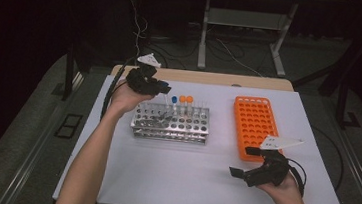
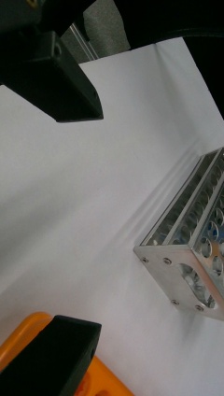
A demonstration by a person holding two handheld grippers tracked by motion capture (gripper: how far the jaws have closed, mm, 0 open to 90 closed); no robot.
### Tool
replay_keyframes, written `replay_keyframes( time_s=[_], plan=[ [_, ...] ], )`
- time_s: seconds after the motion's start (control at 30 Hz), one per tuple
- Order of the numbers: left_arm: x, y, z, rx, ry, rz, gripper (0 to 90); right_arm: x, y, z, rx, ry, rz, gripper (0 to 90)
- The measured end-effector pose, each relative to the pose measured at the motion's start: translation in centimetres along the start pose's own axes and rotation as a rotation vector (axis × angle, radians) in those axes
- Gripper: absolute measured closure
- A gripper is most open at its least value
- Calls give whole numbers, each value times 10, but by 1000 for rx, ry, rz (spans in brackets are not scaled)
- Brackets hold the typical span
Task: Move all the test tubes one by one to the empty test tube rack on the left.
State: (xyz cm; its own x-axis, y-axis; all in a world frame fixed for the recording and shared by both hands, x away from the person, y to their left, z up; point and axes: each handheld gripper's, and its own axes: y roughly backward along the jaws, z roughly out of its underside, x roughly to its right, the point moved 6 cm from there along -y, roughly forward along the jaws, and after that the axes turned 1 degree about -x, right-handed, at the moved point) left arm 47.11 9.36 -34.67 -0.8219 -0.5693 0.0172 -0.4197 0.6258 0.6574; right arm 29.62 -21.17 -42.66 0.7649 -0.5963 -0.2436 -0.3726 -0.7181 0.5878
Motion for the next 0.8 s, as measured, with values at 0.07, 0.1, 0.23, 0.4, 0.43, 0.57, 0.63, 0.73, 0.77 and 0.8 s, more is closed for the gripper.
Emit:
replay_keyframes(
  time_s=[0.07, 0.1, 0.23, 0.4, 0.43, 0.57, 0.63, 0.73, 0.77, 0.8],
  plan=[
    [0, -3, 0, -12, -6, 0, 737, 0, 0, 2, -1, -4, 0, 2],
    [0, -4, 1, -15, -7, 1, 737, 0, 0, 2, -2, -6, 0, 2],
    [1, -10, 4, -42, -12, 7, 736, 0, 0, 4, -3, -6, 2, 2],
    [2, -17, 7, -58, -8, 20, 732, 0, 3, 7, 0, -12, 7, 2],
    [3, -18, 7, -59, -5, 22, 732, 0, 4, 8, 1, -15, 8, 2],
    [3, -21, 8, -62, -5, 29, 728, 2, 7, 11, 7, -25, 13, 2],
    [4, -21, 8, -60, 3, 34, 706, 3, 8, 12, 10, -27, 15, 2],
    [5, -20, 7, -51, 21, 31, 638, 3, 9, 13, 13, -32, 17, 2],
    [5, -20, 7, -54, 31, 28, 596, 3, 10, 13, 14, -33, 19, 2],
    [5, -19, 7, -58, 35, 24, 555, 3, 10, 13, 16, -32, 22, 2]
  ],
)
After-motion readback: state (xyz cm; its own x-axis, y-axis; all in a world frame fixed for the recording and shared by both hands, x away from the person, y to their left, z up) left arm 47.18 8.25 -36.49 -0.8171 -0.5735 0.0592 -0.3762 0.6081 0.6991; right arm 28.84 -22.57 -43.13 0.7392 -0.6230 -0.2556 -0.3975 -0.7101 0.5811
